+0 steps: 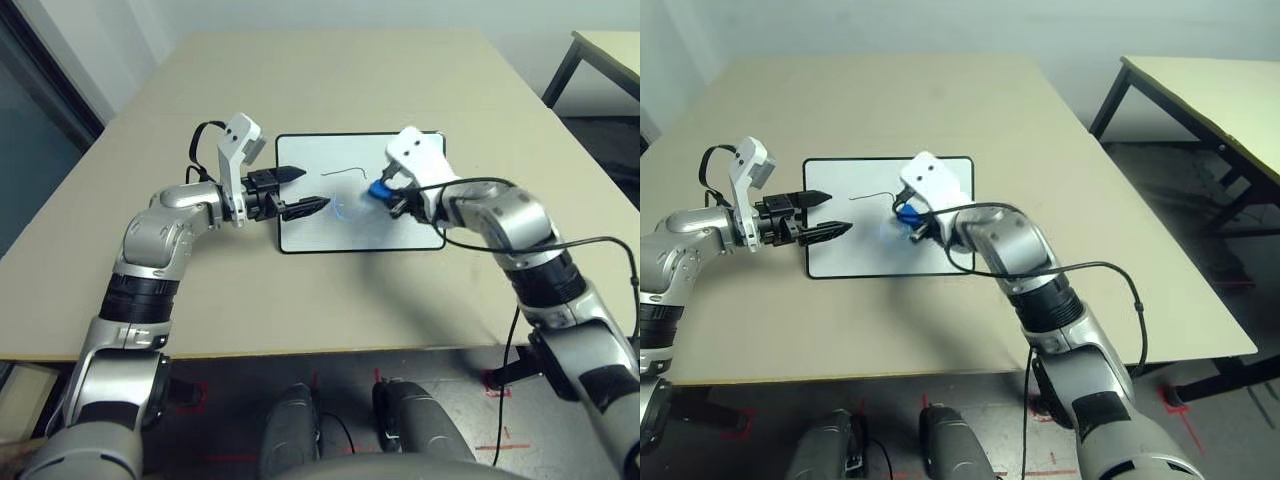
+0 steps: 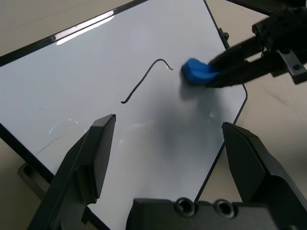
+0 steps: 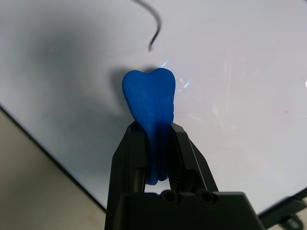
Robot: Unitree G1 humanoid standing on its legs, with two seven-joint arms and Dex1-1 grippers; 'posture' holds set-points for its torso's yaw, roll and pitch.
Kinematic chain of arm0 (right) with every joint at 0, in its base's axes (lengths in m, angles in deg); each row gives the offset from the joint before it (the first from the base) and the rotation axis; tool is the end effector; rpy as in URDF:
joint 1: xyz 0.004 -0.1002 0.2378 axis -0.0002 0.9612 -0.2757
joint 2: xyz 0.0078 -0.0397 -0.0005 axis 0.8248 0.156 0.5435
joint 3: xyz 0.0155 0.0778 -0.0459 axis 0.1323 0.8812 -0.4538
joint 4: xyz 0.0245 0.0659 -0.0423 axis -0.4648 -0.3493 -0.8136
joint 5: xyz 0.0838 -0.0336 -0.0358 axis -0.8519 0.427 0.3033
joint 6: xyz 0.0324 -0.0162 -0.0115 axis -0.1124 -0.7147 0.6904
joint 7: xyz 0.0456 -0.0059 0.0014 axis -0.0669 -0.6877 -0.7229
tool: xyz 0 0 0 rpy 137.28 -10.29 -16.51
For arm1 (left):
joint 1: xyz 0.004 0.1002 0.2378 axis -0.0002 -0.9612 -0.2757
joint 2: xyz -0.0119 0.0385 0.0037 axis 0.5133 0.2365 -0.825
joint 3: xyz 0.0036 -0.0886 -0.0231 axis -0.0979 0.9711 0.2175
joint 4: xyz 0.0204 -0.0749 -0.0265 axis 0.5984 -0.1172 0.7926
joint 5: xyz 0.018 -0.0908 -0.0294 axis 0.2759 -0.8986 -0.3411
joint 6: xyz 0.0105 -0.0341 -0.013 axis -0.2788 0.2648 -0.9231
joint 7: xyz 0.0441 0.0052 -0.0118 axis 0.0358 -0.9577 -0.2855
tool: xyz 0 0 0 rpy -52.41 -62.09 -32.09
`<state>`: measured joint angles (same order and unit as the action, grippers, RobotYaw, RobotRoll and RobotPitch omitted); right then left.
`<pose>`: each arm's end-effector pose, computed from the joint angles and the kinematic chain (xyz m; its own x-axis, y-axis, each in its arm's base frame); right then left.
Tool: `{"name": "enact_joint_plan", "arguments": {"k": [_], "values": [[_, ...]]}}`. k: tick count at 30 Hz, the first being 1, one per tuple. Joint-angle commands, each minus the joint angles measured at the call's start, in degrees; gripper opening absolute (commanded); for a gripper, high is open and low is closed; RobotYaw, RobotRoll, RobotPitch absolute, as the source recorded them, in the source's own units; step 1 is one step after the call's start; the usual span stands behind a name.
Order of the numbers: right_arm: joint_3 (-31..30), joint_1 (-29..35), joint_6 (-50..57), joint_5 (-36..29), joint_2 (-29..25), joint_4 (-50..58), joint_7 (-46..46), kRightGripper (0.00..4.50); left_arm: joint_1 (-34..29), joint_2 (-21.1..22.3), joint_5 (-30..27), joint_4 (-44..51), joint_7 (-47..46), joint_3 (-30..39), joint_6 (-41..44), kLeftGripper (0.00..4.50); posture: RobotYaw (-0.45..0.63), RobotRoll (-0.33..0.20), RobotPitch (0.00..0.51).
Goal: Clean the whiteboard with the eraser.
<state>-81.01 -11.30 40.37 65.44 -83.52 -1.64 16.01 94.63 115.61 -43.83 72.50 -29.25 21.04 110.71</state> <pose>0.2795 -0.1203 0.1979 0.6757 0.4801 -0.5594 -0.6797 0.6995 -0.2207 0.2836 0.2216 0.1953 0.5756 -0.7856 -0.2270 0.8144 0.5758 0.0726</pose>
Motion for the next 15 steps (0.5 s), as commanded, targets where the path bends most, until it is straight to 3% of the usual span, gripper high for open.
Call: {"name": "enact_joint_plan", "arguments": {"k": [1,6,11,15], "values": [[-3.8,3.9,5.0,-1.4,-1.3,4.5,1.3,0.57,-0.1,0.1,0.0,0.8,-0.1,-0.1,0.5,4.5,-0.09,0.0,0.091],[-3.8,5.0,6.2,-1.2,-2.3,5.9,1.1,0.57,-0.1,0.1,0.0,0.8,-0.1,-0.2,0.6,4.5,-0.09,0.0,0.089],[0.6,-0.3,0.5,1.3,-2.1,-3.3,-1.5,0.57,0.1,0.0,0.0,0.7,0.0,-0.3,0.6,4.5,-0.1,0.0,0.09],[0.5,-2.2,-1.3,2.1,-3.6,-7.0,-0.9,0.57,0.2,-0.1,0.0,0.8,0.0,-0.4,0.8,4.5,-0.11,0.0,0.092]]}}
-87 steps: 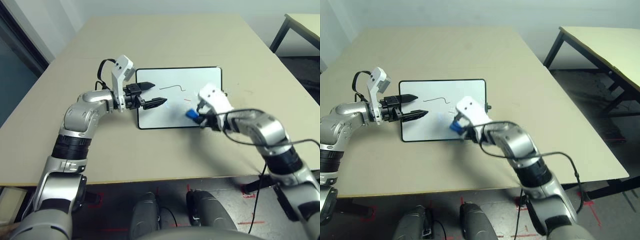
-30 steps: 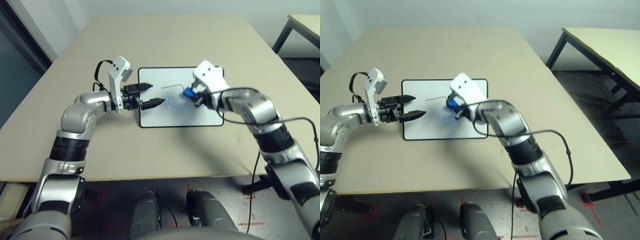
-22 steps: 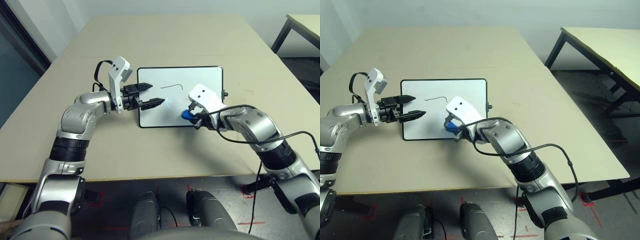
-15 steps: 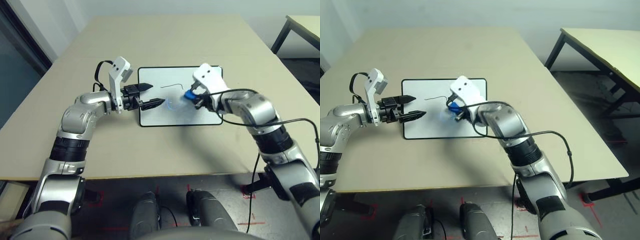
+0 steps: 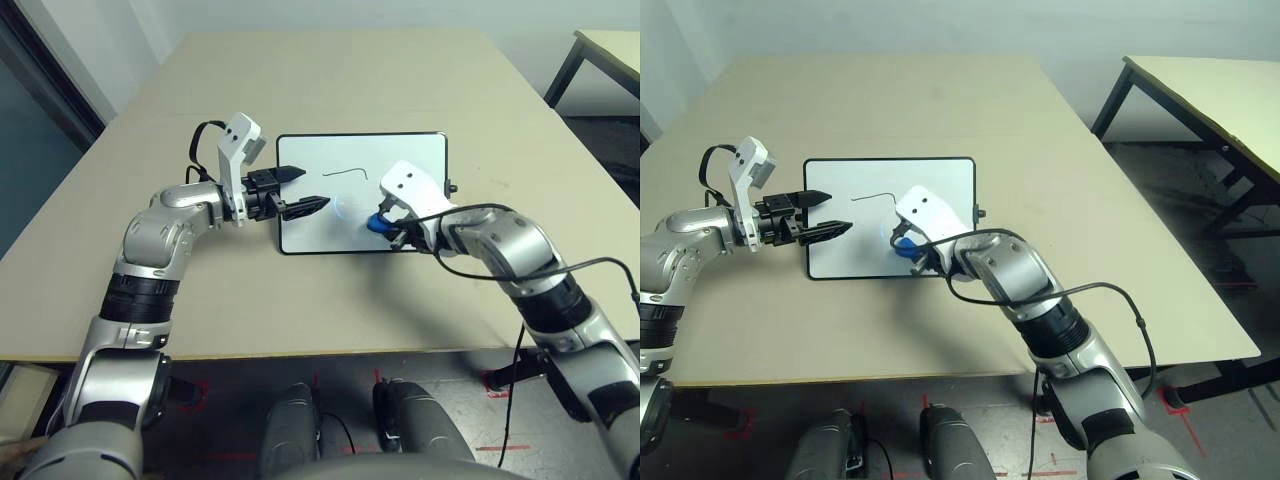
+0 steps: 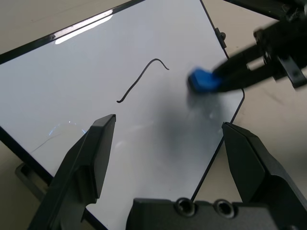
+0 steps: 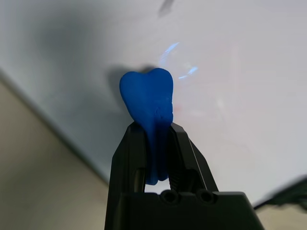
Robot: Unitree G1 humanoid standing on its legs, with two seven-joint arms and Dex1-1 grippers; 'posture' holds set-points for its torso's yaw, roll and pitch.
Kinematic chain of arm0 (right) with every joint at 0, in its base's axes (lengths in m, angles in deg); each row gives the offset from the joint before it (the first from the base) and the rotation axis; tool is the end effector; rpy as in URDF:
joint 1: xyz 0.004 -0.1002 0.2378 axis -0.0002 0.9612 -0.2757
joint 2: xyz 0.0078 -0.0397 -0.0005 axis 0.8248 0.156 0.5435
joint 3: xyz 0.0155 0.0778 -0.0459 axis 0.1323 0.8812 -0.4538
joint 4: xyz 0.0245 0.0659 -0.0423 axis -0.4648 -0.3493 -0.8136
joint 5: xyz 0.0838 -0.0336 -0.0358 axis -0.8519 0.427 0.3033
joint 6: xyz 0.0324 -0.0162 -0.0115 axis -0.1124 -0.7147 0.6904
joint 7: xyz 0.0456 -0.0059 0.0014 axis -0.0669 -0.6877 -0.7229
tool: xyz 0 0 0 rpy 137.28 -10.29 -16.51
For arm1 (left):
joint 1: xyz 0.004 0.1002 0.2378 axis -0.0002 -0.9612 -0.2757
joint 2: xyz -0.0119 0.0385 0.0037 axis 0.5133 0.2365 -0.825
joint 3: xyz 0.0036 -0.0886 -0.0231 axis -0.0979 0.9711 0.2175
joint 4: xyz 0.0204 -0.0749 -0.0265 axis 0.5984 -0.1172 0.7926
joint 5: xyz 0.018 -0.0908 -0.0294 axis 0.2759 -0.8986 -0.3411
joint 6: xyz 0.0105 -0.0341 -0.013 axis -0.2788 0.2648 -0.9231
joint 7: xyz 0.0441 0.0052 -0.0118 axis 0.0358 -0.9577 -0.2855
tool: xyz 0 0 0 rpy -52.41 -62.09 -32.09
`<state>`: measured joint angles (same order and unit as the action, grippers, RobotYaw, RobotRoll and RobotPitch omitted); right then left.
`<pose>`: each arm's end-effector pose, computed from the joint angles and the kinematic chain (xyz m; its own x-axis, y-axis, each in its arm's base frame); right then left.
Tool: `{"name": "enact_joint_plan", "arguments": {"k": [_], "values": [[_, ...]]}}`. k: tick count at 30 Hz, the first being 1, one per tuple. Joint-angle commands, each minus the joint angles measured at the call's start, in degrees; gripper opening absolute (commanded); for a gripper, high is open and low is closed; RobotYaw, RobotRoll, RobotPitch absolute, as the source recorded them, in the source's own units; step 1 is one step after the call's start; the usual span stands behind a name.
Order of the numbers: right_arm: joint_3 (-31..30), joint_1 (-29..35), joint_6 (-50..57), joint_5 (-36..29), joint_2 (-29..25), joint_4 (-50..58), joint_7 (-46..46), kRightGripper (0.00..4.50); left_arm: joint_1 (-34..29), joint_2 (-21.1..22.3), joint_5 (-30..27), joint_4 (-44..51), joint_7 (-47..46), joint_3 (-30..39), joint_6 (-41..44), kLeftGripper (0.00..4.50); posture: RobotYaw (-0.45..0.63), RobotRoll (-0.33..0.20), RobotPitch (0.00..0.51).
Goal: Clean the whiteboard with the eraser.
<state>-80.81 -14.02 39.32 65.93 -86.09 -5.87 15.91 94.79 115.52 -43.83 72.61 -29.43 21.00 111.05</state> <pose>0.2888 -0.1319 0.2053 0.7126 0.4161 -0.5648 -0.6320 0.7302 -0.2596 0.2838 0.2208 0.1958 0.5763 -0.7849 -0.2277 0.8138 0.5768 0.0714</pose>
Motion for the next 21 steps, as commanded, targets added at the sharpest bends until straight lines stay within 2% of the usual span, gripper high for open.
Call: {"name": "enact_joint_plan", "arguments": {"k": [1,6,11,16,21], "values": [[-0.3,1.1,0.6,1.4,-1.4,-1.7,-0.4,0.57,0.1,0.0,0.0,0.7,0.1,-0.4,0.4,4.5,-0.11,0.0,0.092],[-3.3,7.5,6.7,-0.5,-3.3,7.6,1.1,0.57,0.0,-0.1,-0.1,1.0,0.0,-0.3,0.7,4.5,-0.11,0.0,0.094],[-3.2,8.4,8.2,-0.7,-3.2,9.5,1.1,0.57,-0.1,-0.1,-0.1,1.1,-0.1,-0.4,0.9,4.5,-0.11,0.0,0.095],[0.5,1.3,0.3,1.5,-0.5,-0.6,-0.6,0.57,0.1,0.0,0.1,0.6,0.0,-0.3,0.7,4.5,-0.11,0.0,0.096],[-0.4,-3.7,-4.1,2.1,2.8,-5.8,0.0,0.57,0.5,0.9,0.7,-1.1,-0.2,0.5,-0.1,4.5,-0.11,0.0,0.099]]}}
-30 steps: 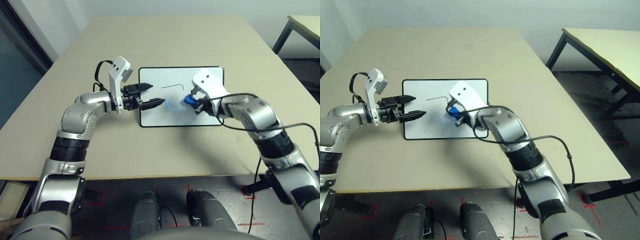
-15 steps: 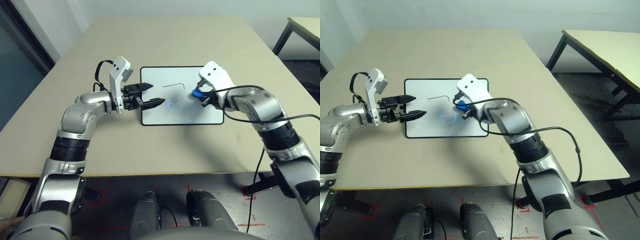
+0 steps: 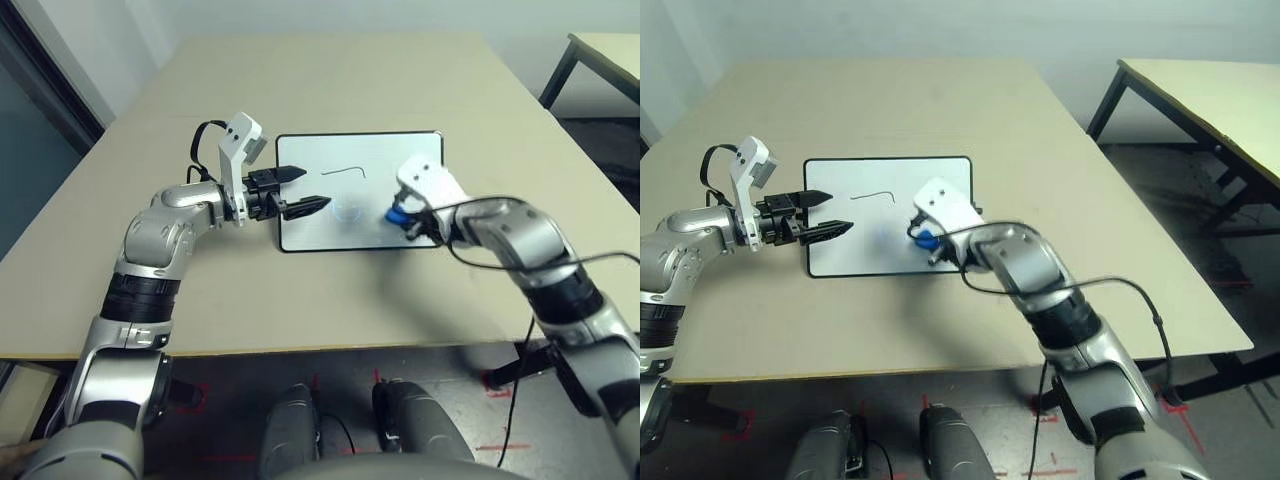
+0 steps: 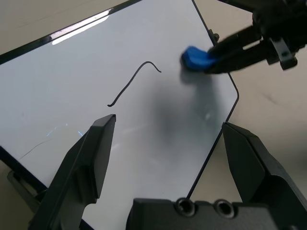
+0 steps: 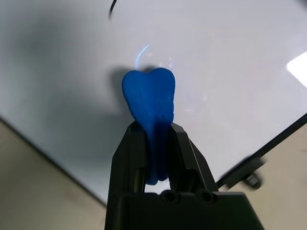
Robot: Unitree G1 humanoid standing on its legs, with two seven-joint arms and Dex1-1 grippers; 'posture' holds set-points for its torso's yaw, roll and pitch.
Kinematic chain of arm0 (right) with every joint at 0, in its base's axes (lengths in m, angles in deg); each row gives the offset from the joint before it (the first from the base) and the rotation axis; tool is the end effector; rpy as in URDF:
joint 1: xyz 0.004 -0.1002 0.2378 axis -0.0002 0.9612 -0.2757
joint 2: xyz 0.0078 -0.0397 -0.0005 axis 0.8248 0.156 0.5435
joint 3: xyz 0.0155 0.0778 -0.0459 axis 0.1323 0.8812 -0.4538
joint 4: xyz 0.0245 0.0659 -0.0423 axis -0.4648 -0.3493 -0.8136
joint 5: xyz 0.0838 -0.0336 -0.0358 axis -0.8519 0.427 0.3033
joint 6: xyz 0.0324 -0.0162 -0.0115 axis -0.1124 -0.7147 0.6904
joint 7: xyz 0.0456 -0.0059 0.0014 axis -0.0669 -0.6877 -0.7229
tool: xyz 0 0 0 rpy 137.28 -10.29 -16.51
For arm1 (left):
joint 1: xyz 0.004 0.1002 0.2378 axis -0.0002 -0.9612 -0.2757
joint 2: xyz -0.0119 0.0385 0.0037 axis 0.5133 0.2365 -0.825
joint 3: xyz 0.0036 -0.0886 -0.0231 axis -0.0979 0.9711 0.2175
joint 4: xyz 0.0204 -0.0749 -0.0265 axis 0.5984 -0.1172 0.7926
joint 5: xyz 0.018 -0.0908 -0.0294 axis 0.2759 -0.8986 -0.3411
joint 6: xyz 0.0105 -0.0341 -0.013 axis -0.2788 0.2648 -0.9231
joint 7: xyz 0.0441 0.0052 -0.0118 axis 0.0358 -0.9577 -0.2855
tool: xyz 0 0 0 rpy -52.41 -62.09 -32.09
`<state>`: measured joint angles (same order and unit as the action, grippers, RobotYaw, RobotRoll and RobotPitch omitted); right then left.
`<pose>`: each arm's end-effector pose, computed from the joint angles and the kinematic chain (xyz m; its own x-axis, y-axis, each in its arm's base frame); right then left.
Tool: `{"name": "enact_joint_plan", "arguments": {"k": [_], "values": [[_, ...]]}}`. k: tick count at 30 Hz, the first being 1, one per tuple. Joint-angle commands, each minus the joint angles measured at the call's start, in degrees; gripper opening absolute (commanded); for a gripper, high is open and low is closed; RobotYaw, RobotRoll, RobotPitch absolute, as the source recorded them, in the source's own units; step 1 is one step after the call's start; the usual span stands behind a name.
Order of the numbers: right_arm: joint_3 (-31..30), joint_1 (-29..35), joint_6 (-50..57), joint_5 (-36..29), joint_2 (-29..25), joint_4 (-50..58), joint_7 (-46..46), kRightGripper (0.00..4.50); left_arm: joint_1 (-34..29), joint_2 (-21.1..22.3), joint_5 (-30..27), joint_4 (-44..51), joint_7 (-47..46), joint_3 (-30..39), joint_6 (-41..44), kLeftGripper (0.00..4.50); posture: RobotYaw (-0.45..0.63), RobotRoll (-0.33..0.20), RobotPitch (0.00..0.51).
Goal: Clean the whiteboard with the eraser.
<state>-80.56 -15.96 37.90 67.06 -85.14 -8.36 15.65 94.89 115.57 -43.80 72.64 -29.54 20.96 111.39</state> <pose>0.2940 -0.1295 0.2104 0.7324 0.4099 -0.5437 -0.6176 0.7361 -0.2770 0.2839 0.2208 0.1962 0.5777 -0.7828 -0.2311 0.8124 0.5789 0.0697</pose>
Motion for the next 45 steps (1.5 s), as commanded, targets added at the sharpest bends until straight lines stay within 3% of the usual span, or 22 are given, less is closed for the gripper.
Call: {"name": "enact_joint_plan", "arguments": {"k": [1,6,15,26,37,40,45], "values": [[-0.9,-2.5,-3.6,1.2,2.3,-4.2,0.4,0.57,0.6,1.1,0.7,-1.5,-0.1,0.7,-0.6,4.5,-0.11,0.0,0.099],[-2.8,-4.6,-7.0,2.5,3.9,-7.0,2.2,0.57,0.6,1.8,0.6,-1.6,-0.1,1.1,-0.7,4.5,-0.09,0.0,0.1],[-7.8,-1.1,-3.8,2.9,2.4,-0.7,6.9,0.57,0.5,2.4,0.6,-2.1,-0.6,2.2,-1.0,4.5,-0.08,0.0,0.102],[-3.4,-12.3,-15.4,6.6,6.6,-19.4,5.2,0.57,0.0,2.5,0.5,-1.7,-0.9,2.6,-1.0,4.5,-0.07,0.0,0.105],[-10.0,-0.1,-2.5,5.6,4.3,2.0,10.4,0.57,-0.2,2.6,0.3,-1.5,-1.2,2.8,-1.0,4.5,-0.07,0.0,0.097],[-8.4,-1.6,-5.7,6.8,4.9,-2.1,9.5,0.57,0.3,2.6,0.4,-1.9,-1.2,2.8,-1.2,4.5,-0.06,0.0,0.094],[-2.9,-9.6,-15.0,8.5,6.9,-16.8,4.8,0.57,0.3,2.6,0.4,-1.8,-1.2,2.7,-1.3,4.5,-0.06,0.0,0.09]]}}
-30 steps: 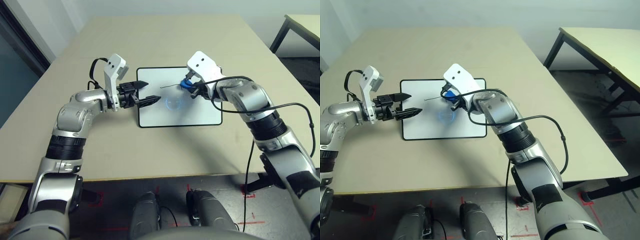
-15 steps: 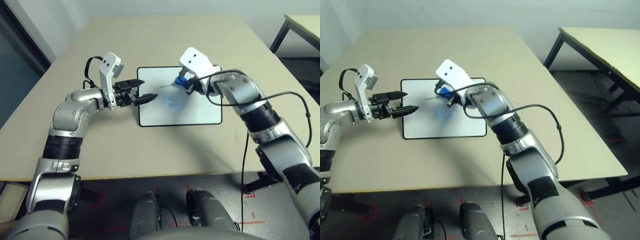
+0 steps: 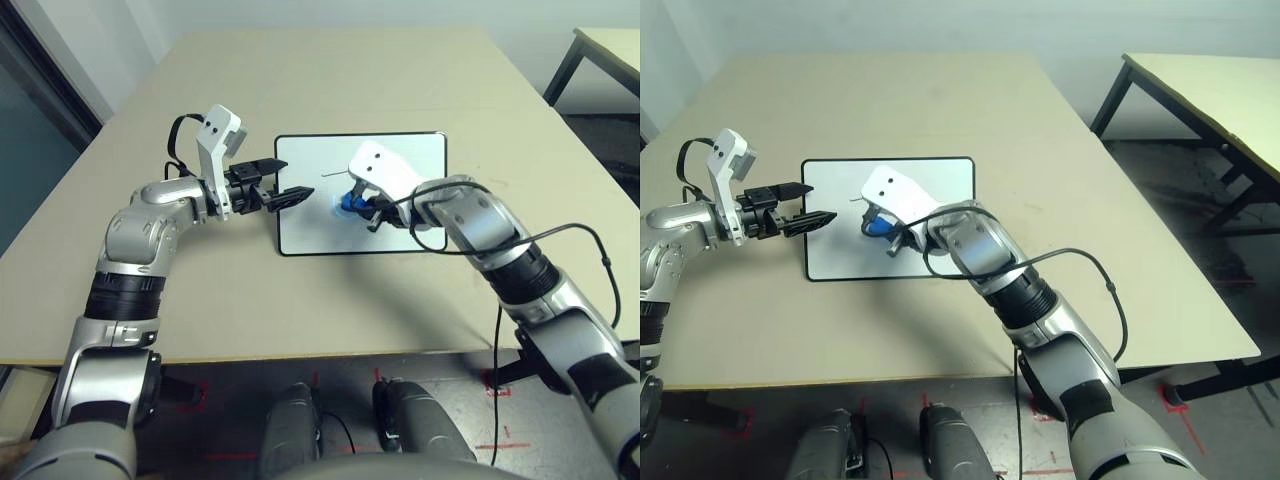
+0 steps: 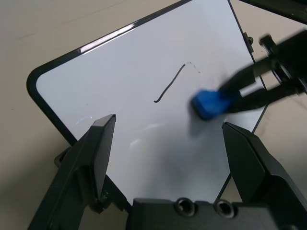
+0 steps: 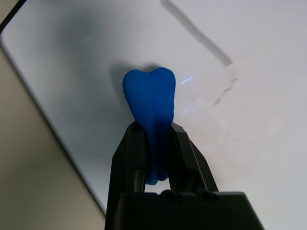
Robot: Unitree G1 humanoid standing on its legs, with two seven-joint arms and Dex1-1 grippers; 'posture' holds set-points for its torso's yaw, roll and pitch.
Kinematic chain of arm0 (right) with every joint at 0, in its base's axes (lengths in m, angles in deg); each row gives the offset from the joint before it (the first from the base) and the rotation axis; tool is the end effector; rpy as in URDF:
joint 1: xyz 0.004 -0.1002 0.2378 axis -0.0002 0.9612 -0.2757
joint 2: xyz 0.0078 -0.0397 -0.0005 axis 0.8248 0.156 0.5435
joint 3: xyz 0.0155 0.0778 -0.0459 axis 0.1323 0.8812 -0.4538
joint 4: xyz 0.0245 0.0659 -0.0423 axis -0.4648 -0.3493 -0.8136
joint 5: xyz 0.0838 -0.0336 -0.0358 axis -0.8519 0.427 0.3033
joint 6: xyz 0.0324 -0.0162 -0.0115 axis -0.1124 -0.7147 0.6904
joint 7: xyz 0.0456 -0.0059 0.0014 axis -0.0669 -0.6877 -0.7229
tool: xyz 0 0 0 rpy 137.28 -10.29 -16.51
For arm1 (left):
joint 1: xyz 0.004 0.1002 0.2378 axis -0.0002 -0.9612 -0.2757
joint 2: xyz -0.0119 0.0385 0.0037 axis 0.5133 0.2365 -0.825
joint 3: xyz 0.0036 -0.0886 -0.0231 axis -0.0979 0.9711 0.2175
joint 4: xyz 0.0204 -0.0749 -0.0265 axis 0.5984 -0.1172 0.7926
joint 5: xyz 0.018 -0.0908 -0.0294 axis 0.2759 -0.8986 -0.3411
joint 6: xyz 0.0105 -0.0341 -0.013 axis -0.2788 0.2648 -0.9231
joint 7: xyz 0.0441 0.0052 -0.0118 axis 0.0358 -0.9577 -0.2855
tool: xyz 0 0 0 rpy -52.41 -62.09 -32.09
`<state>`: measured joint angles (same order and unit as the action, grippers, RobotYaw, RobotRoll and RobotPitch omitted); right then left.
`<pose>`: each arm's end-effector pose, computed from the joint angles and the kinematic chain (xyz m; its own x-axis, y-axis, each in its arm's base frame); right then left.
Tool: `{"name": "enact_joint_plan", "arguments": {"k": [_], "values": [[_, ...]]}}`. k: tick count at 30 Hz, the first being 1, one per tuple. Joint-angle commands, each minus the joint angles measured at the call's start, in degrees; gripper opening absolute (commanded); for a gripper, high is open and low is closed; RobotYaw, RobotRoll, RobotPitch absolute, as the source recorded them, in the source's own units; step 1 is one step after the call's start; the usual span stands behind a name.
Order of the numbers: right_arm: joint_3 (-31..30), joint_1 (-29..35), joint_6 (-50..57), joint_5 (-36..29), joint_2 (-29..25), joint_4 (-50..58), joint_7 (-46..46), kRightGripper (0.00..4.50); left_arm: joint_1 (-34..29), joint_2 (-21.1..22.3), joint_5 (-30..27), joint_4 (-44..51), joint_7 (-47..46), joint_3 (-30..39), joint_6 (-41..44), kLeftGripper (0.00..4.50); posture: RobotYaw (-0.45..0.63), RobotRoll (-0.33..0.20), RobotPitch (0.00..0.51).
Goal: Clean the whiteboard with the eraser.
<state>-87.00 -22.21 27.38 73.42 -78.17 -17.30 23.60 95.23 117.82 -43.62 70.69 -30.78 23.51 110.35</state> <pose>0.3061 -0.0872 0.2148 0.6441 0.5519 -0.5297 -0.7580 0.5539 -0.3445 0.2830 0.2375 0.2030 0.6490 -0.7295 -0.2158 0.7577 0.6454 0.0969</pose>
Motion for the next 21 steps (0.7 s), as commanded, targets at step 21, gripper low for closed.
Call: {"name": "enact_joint_plan", "arguments": {"k": [21], "values": [[-0.4,-4.0,-0.6,5.6,-3.1,-4.6,-0.7,0.57,-0.2,0.4,0.0,0.7,0.2,0.1,0.1,4.5,-0.06,0.0,0.079]]}}
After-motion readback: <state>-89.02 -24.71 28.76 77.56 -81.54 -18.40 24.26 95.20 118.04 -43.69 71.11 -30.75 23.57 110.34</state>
